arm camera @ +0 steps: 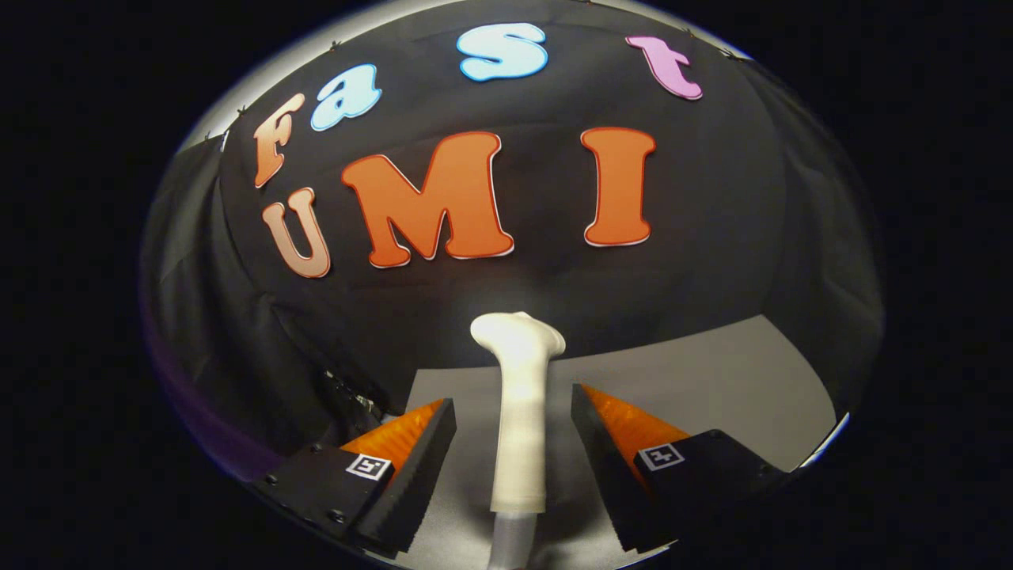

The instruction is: Iron the clothes twice with a garment steamer, once on the left side and once on the right side.

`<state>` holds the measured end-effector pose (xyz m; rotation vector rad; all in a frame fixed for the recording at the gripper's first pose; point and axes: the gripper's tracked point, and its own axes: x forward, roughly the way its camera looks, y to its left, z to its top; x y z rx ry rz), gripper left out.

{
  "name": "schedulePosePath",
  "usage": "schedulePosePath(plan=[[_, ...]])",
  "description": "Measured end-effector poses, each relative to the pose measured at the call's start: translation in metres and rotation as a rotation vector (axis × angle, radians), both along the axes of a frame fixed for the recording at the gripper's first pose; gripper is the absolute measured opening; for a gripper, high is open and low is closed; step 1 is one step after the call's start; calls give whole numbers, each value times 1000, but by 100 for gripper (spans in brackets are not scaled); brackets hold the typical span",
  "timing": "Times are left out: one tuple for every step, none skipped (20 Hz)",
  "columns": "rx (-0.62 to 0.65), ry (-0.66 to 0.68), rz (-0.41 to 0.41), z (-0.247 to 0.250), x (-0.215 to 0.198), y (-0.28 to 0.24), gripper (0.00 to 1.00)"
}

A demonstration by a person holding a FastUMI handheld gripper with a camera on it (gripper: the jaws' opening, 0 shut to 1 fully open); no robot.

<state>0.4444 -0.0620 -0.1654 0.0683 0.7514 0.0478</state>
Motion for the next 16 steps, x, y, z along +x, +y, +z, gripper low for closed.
schedulePosePath(plan=[[10, 29, 1, -10, 2, 1, 98], [16, 58, 2, -20, 3, 2, 98], [19, 87, 2, -28, 1, 2, 98], [24, 108, 3, -35, 2, 3, 98], [33, 136, 9, -40, 2, 6, 98], [41, 149, 16, -43, 2, 7, 97], [51, 168, 34, -46, 2, 11, 95], [54, 194, 34, -52, -1, 10, 90], [47, 227, 26, -60, -1, 6, 78], [65, 254, 12, -59, -7, 0, 65], [111, 256, 12, -45, -9, 1, 53], [154, 271, 5, -61, -8, 7, 52], [200, 271, -5, -61, -9, 10, 50], [211, 264, -14, -60, -9, 10, 49], [205, 256, -11, -60, -9, 10, 47], [184, 241, -11, -57, -10, 9, 45]])
